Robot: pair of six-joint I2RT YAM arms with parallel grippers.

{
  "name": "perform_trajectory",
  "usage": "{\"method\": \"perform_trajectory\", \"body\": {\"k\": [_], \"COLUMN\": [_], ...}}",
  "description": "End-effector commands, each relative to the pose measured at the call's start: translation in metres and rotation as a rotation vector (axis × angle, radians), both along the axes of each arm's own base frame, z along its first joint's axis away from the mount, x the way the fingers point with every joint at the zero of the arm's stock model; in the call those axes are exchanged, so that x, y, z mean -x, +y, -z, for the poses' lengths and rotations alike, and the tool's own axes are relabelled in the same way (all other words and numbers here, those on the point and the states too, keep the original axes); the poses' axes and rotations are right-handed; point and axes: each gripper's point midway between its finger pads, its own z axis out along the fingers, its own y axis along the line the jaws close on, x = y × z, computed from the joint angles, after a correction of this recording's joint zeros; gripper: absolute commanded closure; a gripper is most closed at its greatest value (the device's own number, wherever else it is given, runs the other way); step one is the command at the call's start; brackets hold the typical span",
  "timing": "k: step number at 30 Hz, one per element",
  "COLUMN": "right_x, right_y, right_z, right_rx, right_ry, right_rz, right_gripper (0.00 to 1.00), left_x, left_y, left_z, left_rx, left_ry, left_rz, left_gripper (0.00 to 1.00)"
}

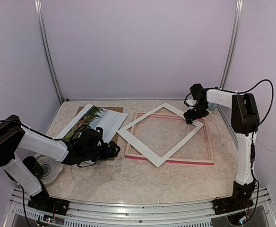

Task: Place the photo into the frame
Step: Pick up the mat board from the frame body.

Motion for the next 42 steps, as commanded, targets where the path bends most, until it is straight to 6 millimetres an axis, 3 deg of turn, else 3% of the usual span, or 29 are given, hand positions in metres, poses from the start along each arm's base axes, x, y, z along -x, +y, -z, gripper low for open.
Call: {"method": "perform_trajectory", "body": {"k": [1, 15, 27, 42], "right_x": [-0.004, -0.005, -0.004, 0.003], "right_y": [0.008, 0.000, -0.002, 0.001], "right_z": [0.009, 0.025, 0.026, 0.029], "right_rx": [-0.056, -0.036, -0.149, -0.179], "right_ry": [0.021, 0.036, 0.054, 0.079], "right_rz": [-0.043, -0.026, -0.012, -0.007], "right_gripper": [0.08, 0.10, 0.16, 0.32], "left_x": [0.004, 0.005, 0.005, 0.005], "left_y": [0.000, -0.001, -0.002, -0.002], "left_z": [0.004, 0.010, 0.011, 0.013], "left_rx": [-0.001, 0.003, 0.001, 0.002], "left_ry": [0.012, 0.026, 0.028, 0.031], "left_rz": [0.003, 0.002, 0.003, 0.005], "left_gripper": [0.01, 0.01, 0.01, 0.01]}}
